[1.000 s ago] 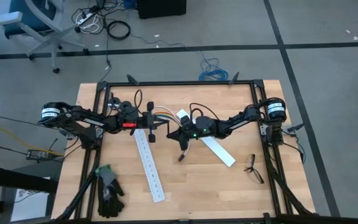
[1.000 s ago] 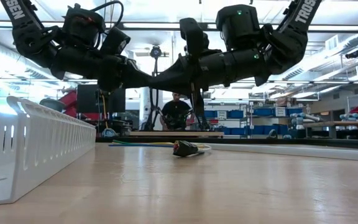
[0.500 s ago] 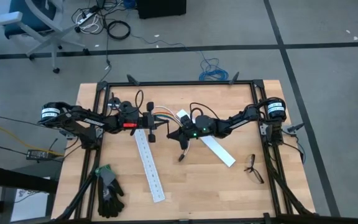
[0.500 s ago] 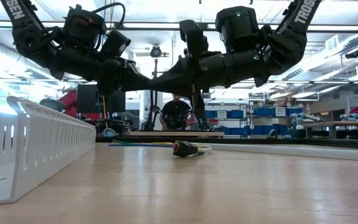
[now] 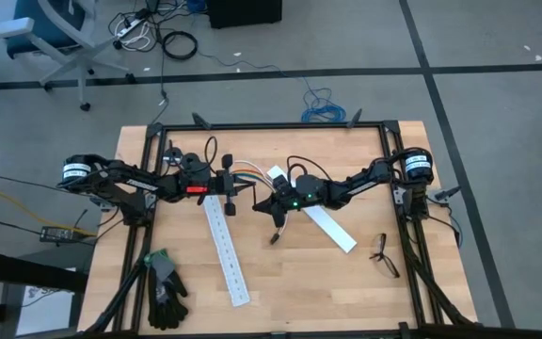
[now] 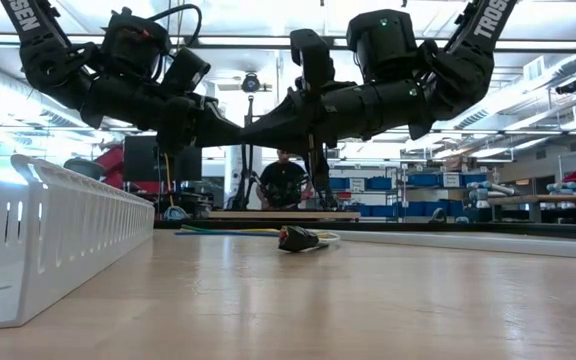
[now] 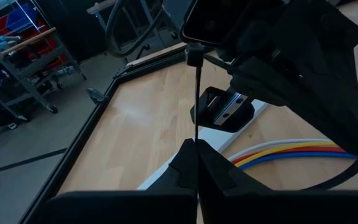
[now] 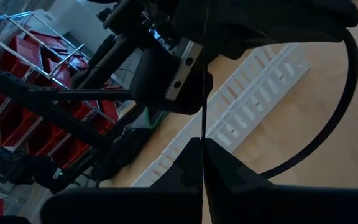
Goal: Ziptie cables
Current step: Wrap the cables together using the black zip tie
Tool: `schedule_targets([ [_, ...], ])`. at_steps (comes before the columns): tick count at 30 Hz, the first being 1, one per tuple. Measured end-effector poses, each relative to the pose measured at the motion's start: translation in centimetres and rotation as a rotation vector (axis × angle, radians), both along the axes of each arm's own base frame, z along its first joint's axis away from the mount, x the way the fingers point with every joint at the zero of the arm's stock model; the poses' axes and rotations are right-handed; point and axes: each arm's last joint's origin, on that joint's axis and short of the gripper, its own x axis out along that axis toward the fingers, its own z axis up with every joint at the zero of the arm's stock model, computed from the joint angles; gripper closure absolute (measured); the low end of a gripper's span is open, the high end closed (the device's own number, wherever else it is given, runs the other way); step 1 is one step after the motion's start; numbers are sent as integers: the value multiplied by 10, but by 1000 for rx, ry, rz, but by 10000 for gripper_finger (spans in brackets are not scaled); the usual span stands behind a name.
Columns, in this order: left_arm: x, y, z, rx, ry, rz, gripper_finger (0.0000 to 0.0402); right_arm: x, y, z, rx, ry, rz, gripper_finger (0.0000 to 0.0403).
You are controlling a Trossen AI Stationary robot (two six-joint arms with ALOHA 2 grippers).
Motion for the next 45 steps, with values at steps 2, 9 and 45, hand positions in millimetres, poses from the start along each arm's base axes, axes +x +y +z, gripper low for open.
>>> schedule_targets([
  [2, 0, 0, 0, 0, 0, 0, 401, 0, -1, 0, 11, 1, -1, 403],
  [9, 0, 0, 0, 5, 1, 8, 401, 2, -1, 3, 29, -6, 29, 403],
  [45, 0, -23, -12, 352, 207, -28, 401, 2, -14, -1, 276, 120, 187, 403],
])
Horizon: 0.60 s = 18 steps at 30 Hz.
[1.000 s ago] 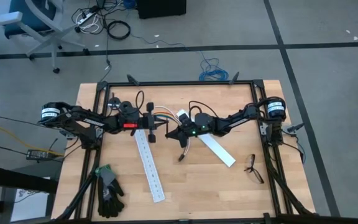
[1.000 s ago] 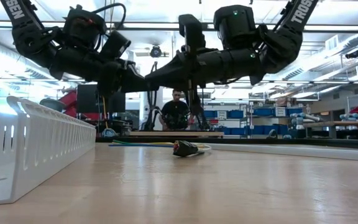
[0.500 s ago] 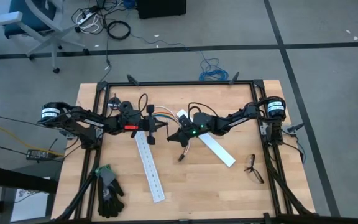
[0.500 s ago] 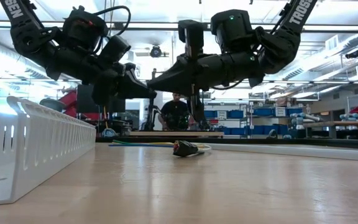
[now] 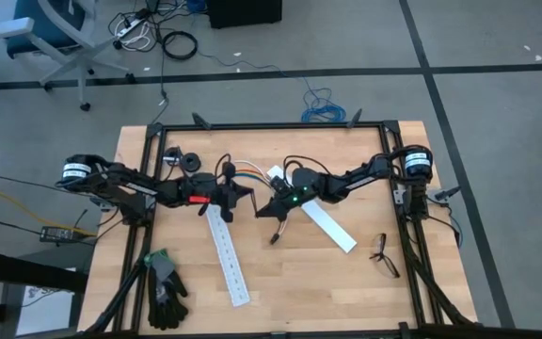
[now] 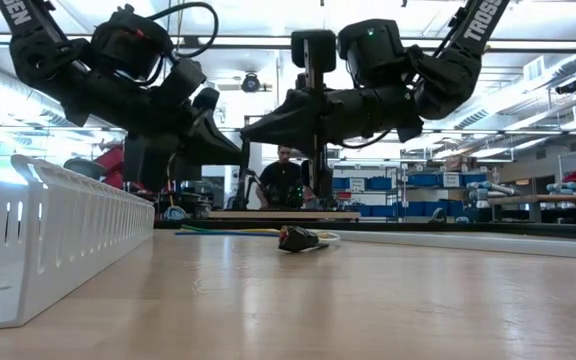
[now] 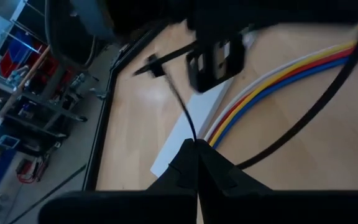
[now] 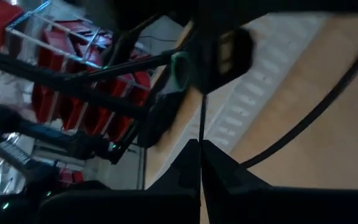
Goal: Ziptie cables
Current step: Wrap the cables together using the black zip tie
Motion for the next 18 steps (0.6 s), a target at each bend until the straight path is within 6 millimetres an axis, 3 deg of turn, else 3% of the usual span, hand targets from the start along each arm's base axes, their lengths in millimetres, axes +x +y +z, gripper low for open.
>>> schedule_targets([
  [18, 0, -10, 0, 54, 14, 50, 400, -1, -5, -2, -39, 8, -9, 403],
])
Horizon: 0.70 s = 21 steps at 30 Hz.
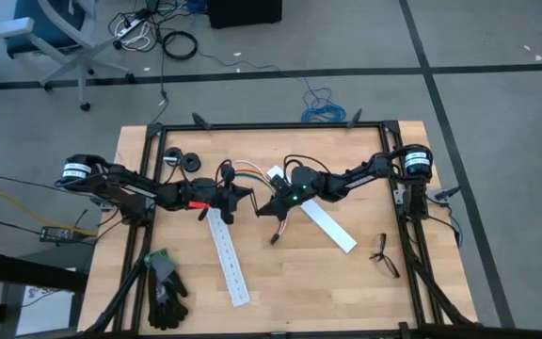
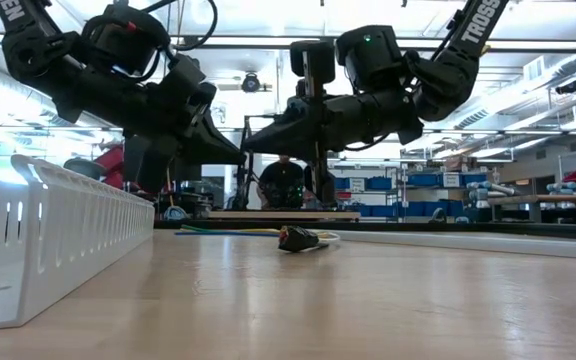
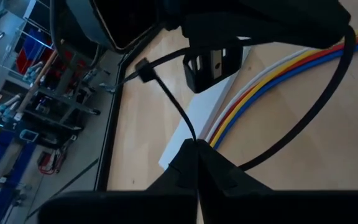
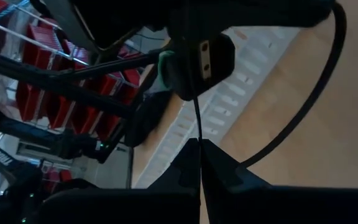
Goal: Ziptie cables
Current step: Wrap the cables together using the black zip tie
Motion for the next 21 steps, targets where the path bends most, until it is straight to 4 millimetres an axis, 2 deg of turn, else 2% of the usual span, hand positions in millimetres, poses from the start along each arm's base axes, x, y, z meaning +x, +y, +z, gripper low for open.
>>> schedule_targets([
  [9, 0, -4, 0, -78, -25, 5, 374, 0, 0, 0, -14, -8, 2, 403],
  [21, 2, -3, 4, -81, -69, 5, 340, 0, 0, 0, -34, -13, -8, 403],
])
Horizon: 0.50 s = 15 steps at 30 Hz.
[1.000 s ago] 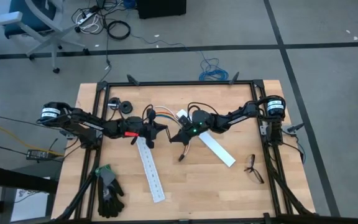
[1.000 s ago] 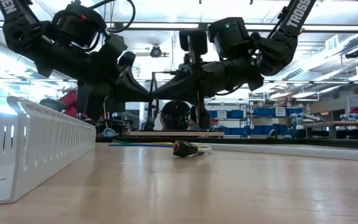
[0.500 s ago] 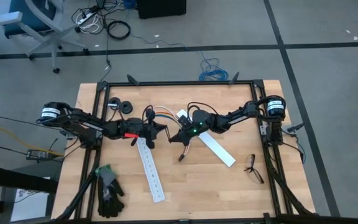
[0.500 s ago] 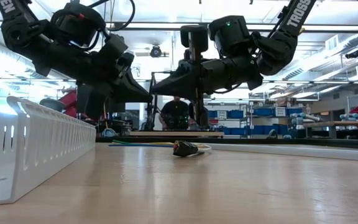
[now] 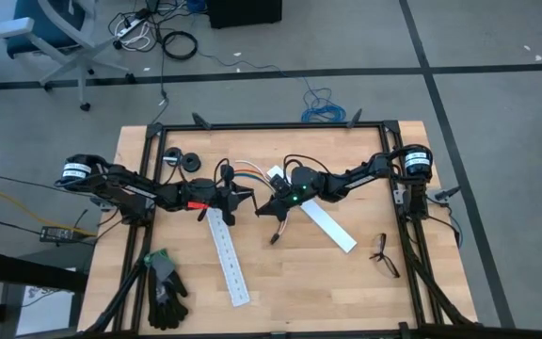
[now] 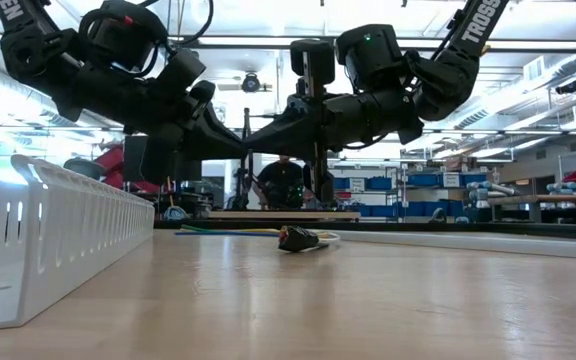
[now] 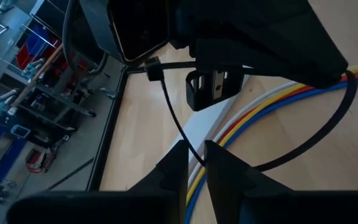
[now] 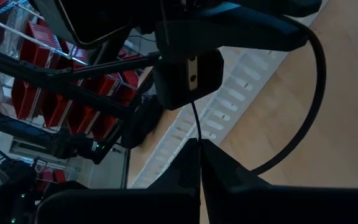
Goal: Ziptie cables
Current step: Wrap the cables together using the black zip tie
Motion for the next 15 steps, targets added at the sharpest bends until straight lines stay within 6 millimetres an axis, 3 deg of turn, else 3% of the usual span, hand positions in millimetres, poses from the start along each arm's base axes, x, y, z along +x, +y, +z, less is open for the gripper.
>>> schedule_targets([
  [15, 1, 0, 2, -16, -31, 4, 338, 0, 0, 0, -9, -3, 1, 403],
])
